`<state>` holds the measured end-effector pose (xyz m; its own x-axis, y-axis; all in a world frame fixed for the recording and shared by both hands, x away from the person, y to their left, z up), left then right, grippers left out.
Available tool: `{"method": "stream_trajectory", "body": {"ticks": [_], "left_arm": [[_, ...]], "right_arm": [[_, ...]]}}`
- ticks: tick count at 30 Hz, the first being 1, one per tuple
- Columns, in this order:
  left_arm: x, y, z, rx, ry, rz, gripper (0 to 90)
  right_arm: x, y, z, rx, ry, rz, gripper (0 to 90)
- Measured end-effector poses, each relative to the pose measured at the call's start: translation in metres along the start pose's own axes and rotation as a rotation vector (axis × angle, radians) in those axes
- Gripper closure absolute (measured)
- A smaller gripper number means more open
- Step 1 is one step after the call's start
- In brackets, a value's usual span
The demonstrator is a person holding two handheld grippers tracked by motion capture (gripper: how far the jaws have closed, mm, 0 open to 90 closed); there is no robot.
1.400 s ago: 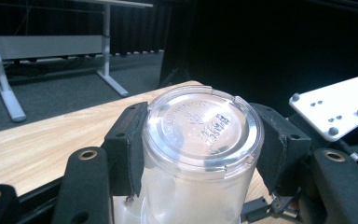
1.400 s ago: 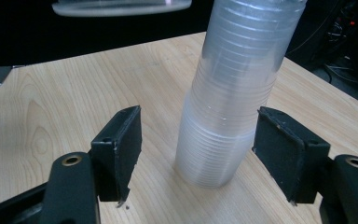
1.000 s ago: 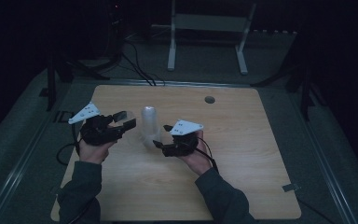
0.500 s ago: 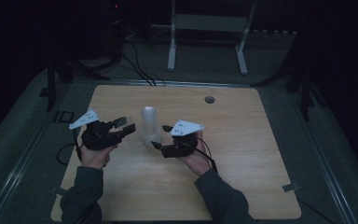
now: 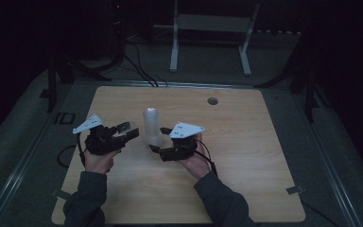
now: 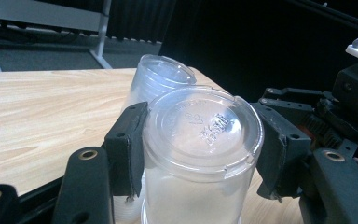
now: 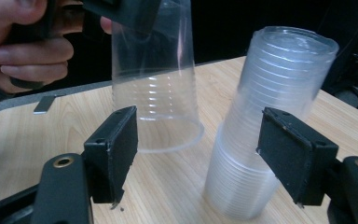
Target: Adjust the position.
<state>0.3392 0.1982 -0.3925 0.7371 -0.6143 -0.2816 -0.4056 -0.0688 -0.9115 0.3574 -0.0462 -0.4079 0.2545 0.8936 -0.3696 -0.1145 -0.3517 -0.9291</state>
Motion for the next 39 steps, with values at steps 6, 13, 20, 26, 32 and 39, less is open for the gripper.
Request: {"method": "stream_trajectory", "body": {"ticks": [6,13,20,26,32,39], "left_arm": [[0.003,0.003,-0.001,-0.023,0.008,-0.001,41.7],[0.005,0.004,-0.004,-0.029,0.020,-0.006,41.8],[0.006,0.005,-0.005,-0.049,0.035,-0.011,41.9],[0.007,0.005,-0.004,-0.069,0.045,-0.020,41.9],[0.009,0.005,-0.006,-0.079,0.061,-0.017,42.0],[0.009,0.003,-0.007,-0.080,0.074,-0.022,42.1]], "right_arm": [[0.005,0.000,0.004,0.001,-0.019,0.001,27.0],[0.012,-0.001,0.006,0.017,-0.016,-0.010,22.1],[0.019,-0.002,0.010,0.017,-0.040,-0.027,20.1],[0.026,0.000,0.010,0.017,-0.052,-0.012,18.9],[0.033,0.000,0.011,0.012,-0.062,-0.001,18.1],[0.039,-0.001,0.012,0.003,-0.068,0.006,18.1]]}}
Point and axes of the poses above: each handheld gripper's, and its own axes: x roughly forward along the jaws, y roughly out of its underside, z roughly to its left, the point moved 2 cm from there along x, roughly forward along the jaws, and after that the axes turned 10 degrees about -y, right-handed, at the moved point
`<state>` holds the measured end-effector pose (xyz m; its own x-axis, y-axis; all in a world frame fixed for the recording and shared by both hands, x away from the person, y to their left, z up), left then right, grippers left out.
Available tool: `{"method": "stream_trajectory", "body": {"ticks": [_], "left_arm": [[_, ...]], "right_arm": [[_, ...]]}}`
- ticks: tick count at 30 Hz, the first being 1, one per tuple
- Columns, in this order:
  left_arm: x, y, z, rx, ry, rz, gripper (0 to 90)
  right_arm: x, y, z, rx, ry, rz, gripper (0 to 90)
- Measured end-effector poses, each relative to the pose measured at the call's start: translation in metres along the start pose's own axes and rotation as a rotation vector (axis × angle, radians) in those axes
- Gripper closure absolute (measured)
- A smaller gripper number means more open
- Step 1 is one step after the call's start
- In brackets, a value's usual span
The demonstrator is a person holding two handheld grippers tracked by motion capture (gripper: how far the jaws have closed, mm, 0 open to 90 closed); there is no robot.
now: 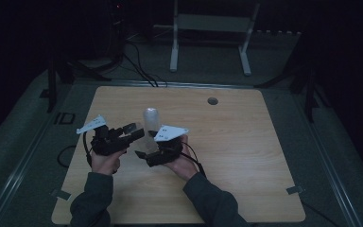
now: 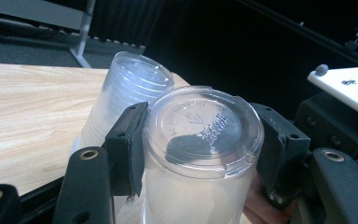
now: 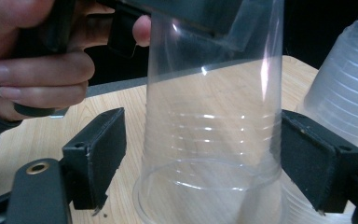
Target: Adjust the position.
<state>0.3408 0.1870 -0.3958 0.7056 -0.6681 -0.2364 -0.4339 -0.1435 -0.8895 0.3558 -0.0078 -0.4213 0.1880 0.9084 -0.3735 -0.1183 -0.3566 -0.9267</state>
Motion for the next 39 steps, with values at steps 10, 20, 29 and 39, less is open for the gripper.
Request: {"method": "stream_trajectory", "body": {"ticks": [10,20,29,39], "left_arm": [[-0.002,-0.001,0.002,-0.035,0.027,-0.021,42.0],[-0.001,-0.001,0.001,-0.016,0.027,-0.005,38.1],[-0.002,-0.004,-0.002,0.028,0.020,0.002,27.4],[-0.011,-0.011,0.001,0.066,0.028,-0.012,26.3]], "right_arm": [[0.003,0.000,0.003,-0.020,0.016,0.011,21.0],[0.000,0.001,0.003,-0.030,0.012,0.020,28.1],[0.000,0.002,0.004,-0.036,0.004,0.038,28.3],[0.000,0.004,0.003,-0.041,-0.003,0.064,28.3]]}}
Point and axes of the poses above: each handheld gripper's, and its own axes: x roughly forward along the jaws, y roughly out of its underside, z roughly to its left, the point moved 2 cm from there along x, roughly forward along the jaws, and after that the axes turned 10 degrees about -y, right-handed, at the moved point
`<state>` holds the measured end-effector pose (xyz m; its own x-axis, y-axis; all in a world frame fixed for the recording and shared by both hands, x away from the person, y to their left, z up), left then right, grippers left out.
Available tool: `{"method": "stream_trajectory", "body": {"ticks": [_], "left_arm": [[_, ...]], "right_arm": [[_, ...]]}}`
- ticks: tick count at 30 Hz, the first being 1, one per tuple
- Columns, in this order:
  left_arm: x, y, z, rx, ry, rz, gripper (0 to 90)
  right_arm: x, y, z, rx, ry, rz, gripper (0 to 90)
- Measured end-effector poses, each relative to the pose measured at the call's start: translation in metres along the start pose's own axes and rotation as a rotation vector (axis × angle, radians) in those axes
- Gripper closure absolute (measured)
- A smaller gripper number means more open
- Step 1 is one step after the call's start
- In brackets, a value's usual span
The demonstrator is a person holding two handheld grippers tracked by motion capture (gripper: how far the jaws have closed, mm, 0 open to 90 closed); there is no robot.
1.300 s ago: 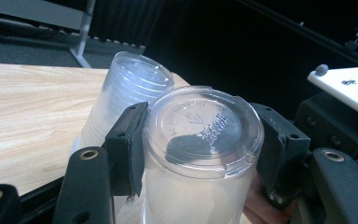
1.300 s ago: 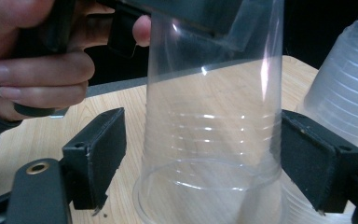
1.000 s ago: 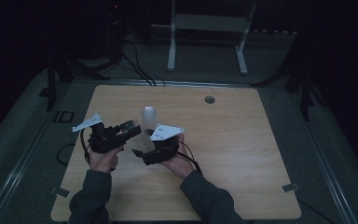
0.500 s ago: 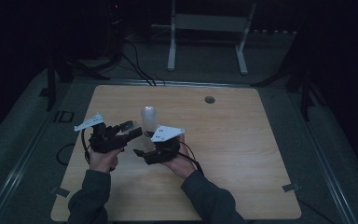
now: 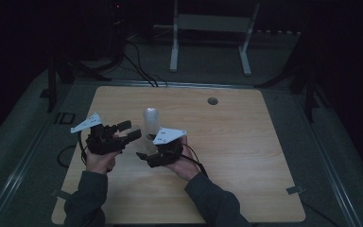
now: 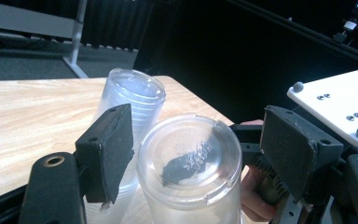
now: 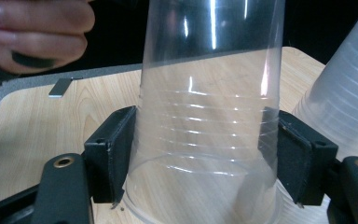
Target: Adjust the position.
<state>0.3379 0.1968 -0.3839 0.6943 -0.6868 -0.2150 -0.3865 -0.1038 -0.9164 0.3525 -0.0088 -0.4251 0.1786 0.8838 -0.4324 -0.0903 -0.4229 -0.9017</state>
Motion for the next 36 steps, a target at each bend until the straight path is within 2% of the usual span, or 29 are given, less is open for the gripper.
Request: {"method": "stream_trajectory", "body": {"ticks": [8,13,23,25,29,36], "left_arm": [[-0.007,-0.005,0.001,0.046,-0.030,0.001,26.5],[-0.010,-0.007,0.001,0.067,-0.044,0.008,26.4],[-0.011,-0.006,0.001,0.131,-0.043,0.051,26.4],[-0.012,-0.006,0.001,0.153,-0.058,0.069,26.4],[-0.013,-0.007,0.001,0.177,-0.064,0.076,26.4],[-0.014,-0.007,0.002,0.192,-0.055,0.085,26.4]], "right_arm": [[-0.001,0.001,-0.001,-0.004,-0.001,0.019,28.3],[-0.001,0.002,-0.001,-0.011,0.008,0.052,28.3],[-0.001,0.002,-0.003,-0.024,-0.015,0.101,28.2],[-0.003,0.001,-0.003,-0.027,-0.019,0.117,28.3],[-0.005,-0.001,-0.003,-0.034,-0.019,0.137,28.2],[-0.006,-0.005,-0.004,-0.052,-0.012,0.168,28.3]]}}
Point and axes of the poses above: each handheld gripper's, and its own axes: x roughly forward along the jaws, y roughly out of its underside, z roughly to its left, the point moved 2 cm from there along x, roughly forward along the jaws, and after that the axes turned 10 degrees about -y, right-handed, at the moved point
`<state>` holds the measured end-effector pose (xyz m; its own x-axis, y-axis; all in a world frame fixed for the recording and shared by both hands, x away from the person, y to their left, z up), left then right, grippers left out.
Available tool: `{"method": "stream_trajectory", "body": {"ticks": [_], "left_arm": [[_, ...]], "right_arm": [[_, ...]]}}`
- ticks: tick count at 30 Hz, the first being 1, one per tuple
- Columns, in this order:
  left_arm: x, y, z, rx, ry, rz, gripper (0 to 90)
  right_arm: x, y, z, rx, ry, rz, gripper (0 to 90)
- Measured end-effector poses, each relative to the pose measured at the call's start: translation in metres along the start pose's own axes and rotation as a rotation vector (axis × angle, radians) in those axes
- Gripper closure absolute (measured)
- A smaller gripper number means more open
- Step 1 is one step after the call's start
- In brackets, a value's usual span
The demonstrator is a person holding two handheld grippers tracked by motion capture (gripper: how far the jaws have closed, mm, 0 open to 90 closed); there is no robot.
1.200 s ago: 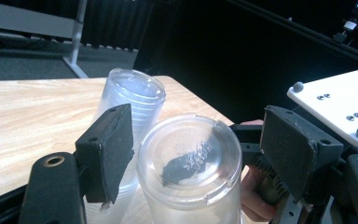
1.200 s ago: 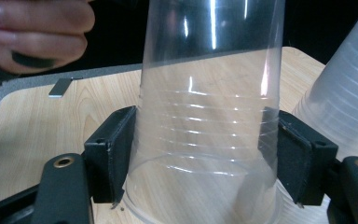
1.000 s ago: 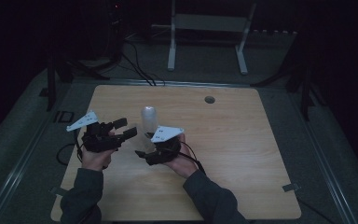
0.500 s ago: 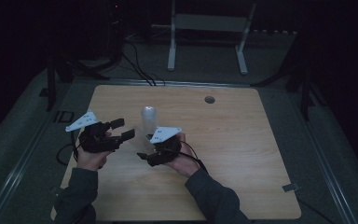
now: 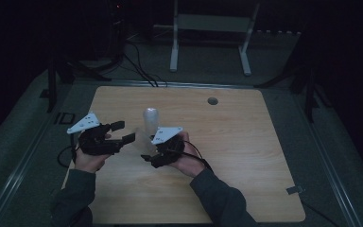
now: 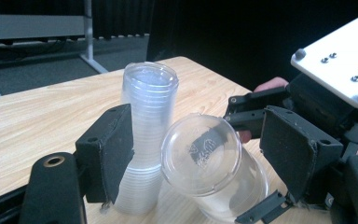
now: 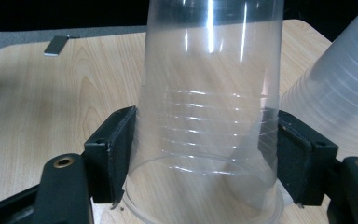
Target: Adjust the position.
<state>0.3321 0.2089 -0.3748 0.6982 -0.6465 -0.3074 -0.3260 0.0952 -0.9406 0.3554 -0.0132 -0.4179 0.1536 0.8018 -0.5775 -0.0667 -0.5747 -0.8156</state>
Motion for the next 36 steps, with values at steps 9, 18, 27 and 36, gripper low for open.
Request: {"method": "stream_trajectory", "body": {"ticks": [9,18,27,36], "left_arm": [[-0.002,0.004,0.003,0.033,0.003,0.044,28.0],[-0.005,0.007,0.003,0.080,0.011,0.076,26.0],[-0.003,0.010,0.003,0.128,0.006,0.123,25.3],[0.000,0.013,0.001,0.191,-0.029,0.183,25.3]], "right_arm": [[-0.002,-0.005,-0.003,-0.015,0.013,0.060,28.3],[-0.002,-0.006,-0.005,-0.024,0.008,0.106,28.3],[-0.003,-0.008,-0.009,-0.040,0.001,0.147,28.3],[-0.005,-0.007,-0.010,-0.048,-0.008,0.173,28.3]]}}
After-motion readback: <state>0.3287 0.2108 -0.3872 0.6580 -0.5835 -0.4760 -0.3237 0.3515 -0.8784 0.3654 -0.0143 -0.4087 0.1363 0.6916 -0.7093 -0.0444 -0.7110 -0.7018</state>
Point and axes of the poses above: each handheld gripper's, and its own axes: x roughly forward along the jaws, y roughly out of its underside, z roughly to its left, the point moved 2 cm from there along x, roughly forward along the jaws, and after that the axes turned 10 degrees about -y, right-handed, at the moved point
